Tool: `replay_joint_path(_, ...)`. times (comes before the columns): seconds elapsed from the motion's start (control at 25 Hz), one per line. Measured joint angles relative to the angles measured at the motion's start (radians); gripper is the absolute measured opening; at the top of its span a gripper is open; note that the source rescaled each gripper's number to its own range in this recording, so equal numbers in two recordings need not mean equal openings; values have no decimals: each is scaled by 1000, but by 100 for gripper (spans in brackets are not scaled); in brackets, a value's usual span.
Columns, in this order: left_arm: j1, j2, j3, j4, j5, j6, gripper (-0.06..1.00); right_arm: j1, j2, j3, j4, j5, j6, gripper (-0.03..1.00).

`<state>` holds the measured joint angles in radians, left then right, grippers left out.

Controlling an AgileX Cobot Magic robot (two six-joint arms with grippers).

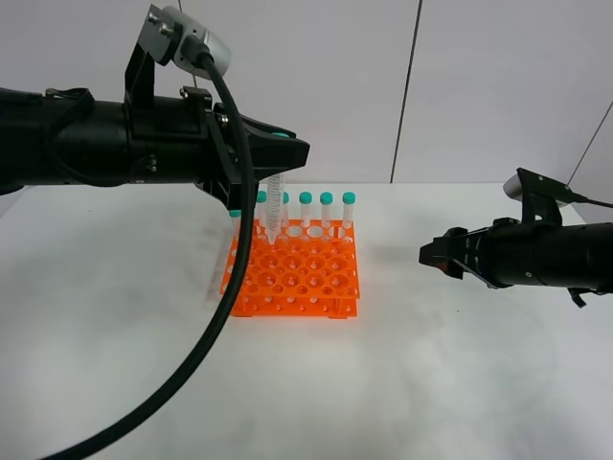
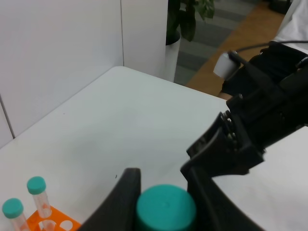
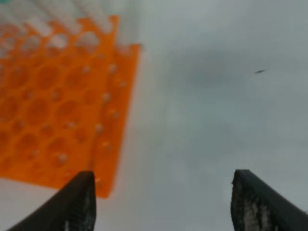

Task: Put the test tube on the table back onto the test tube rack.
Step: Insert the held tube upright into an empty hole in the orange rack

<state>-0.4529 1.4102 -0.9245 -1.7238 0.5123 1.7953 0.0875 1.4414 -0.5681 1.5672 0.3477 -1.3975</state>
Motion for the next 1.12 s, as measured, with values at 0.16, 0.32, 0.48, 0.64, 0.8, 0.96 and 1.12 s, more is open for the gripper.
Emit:
replay_joint_path(0.16, 0, 0, 0, 0, 0, 0, 0, -7, 0, -30, -344, 112, 310, 67)
replay_joint_path(0.32, 0, 0, 0, 0, 0, -1, 0, -32, 1, -33, -766, -41, 740, 67)
replay_joint_path(0.48, 0, 0, 0, 0, 0, -3, 0, -111, 14, -66, -1118, -86, 1060, 61)
replay_joint_path(0.64, 0, 0, 0, 0, 0, -4, 0, -150, 20, -108, -1262, -59, 1165, 59)
replay_joint_path(0.8, 0, 0, 0, 0, 0, -4, 0, -177, 20, -181, -1325, 27, 1165, 59)
replay_joint_path(0.96, 0, 0, 0, 0, 0, -4, 0, -223, 20, -251, -1398, 160, 1150, 59)
replay_joint_path(1.12, 0, 0, 0, 0, 0, -4, 0, -287, 20, -267, -1427, 230, 1136, 59)
